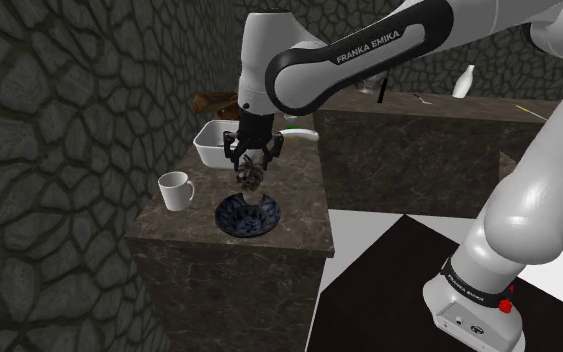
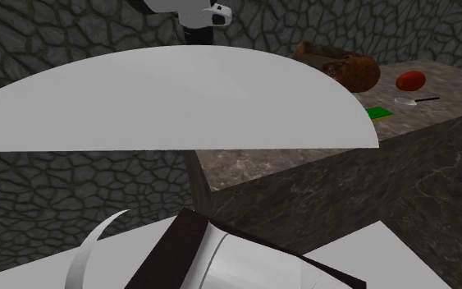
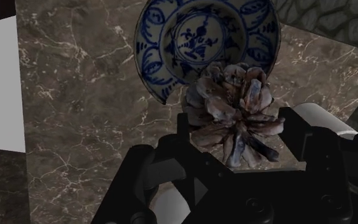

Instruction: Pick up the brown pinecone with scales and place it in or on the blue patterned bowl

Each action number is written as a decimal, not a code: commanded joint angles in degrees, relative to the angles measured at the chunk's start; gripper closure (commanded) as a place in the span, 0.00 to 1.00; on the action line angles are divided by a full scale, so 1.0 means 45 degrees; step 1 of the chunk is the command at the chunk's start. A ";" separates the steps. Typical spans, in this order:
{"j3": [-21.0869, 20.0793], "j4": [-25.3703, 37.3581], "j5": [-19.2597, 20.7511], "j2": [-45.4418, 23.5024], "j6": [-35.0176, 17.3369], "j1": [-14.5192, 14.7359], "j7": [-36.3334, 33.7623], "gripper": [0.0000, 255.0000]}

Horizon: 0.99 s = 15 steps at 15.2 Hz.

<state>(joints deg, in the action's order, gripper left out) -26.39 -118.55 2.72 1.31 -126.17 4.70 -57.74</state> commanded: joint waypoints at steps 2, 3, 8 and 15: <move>-0.0175 0.0080 0.0260 -0.0339 -0.0210 0.0153 -0.0506 1.00; -0.0176 -0.0026 0.0307 -0.0405 -0.0373 0.0157 -0.0544 1.00; -0.0178 -0.0512 0.0587 -0.0780 -0.1182 0.0178 -0.0768 1.00; -0.0138 -0.1074 0.1108 -0.1423 -0.2292 0.0227 -0.1171 1.00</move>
<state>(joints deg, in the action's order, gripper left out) -27.07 -123.05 7.35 -4.68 -135.73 5.71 -62.77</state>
